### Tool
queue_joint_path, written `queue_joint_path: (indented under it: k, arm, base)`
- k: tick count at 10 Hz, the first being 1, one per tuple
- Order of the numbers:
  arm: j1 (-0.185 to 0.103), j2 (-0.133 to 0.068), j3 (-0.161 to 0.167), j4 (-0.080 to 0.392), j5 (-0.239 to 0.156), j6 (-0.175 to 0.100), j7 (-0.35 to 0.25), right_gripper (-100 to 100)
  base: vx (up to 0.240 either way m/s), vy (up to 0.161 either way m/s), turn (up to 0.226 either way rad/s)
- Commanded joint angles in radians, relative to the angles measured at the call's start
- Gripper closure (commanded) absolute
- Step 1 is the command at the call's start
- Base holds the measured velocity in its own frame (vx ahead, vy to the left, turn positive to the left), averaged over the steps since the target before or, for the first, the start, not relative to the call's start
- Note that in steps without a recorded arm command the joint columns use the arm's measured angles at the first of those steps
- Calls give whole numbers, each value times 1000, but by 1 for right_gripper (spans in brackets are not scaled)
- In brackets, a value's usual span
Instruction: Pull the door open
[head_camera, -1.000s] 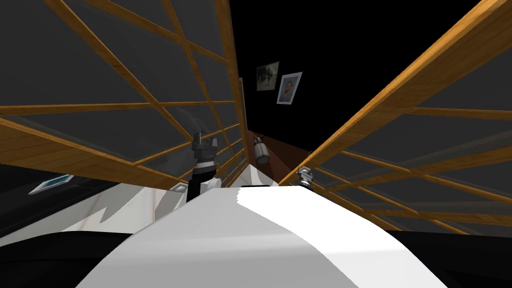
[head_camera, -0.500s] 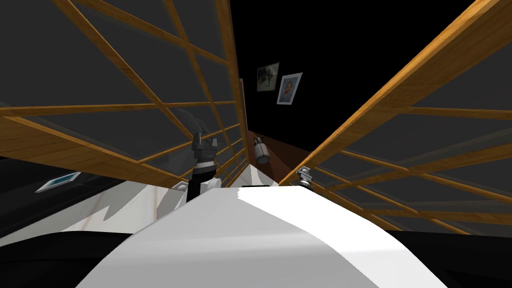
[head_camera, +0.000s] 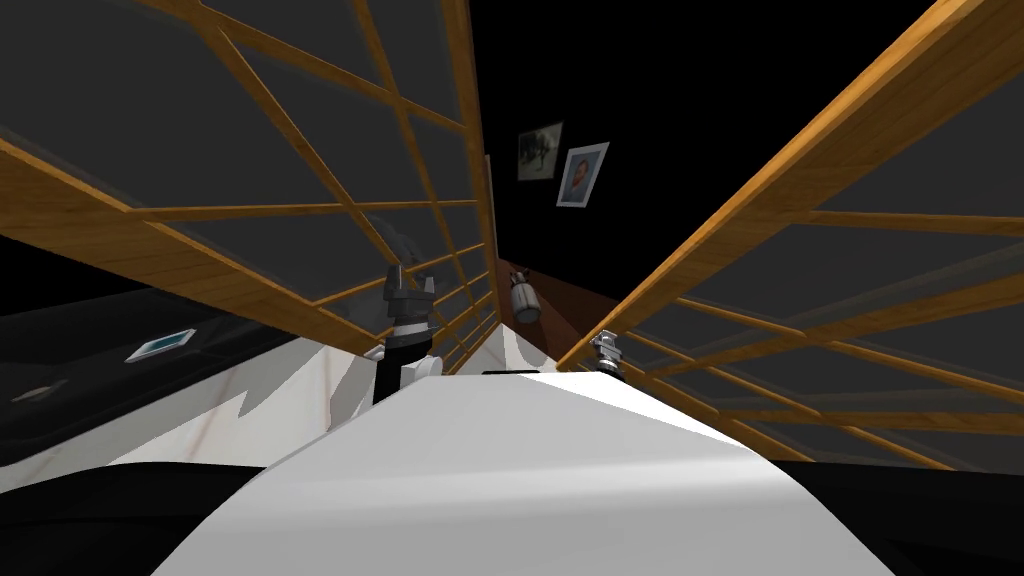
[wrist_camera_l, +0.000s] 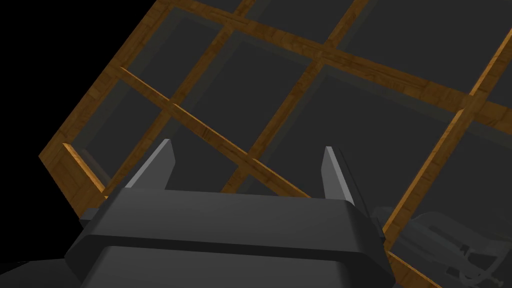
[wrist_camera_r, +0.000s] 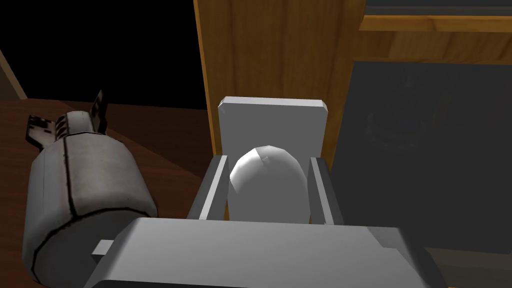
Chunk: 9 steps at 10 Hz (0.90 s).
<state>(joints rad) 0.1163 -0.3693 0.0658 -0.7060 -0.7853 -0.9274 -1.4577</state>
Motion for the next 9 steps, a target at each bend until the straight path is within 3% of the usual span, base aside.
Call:
queue_joint_path:
  k: [1,3,6,7,9]
  arm:
    - [18,-3,19,-20,10,4,-10,100]
    - [21,-6,31,-25,16,3,-17,100]
    - [33,-19,74,-46,42,-1,-45,100]
    - [19,-18,68,-21,39,-9,-48,100]
    - [31,-28,102,-33,58,-16,-69,100]
  base:
    - [-215,37,50]
    - [-194,36,39]
    - [-218,36,52]
    - [-110,6,25]
    - [-191,15,64]
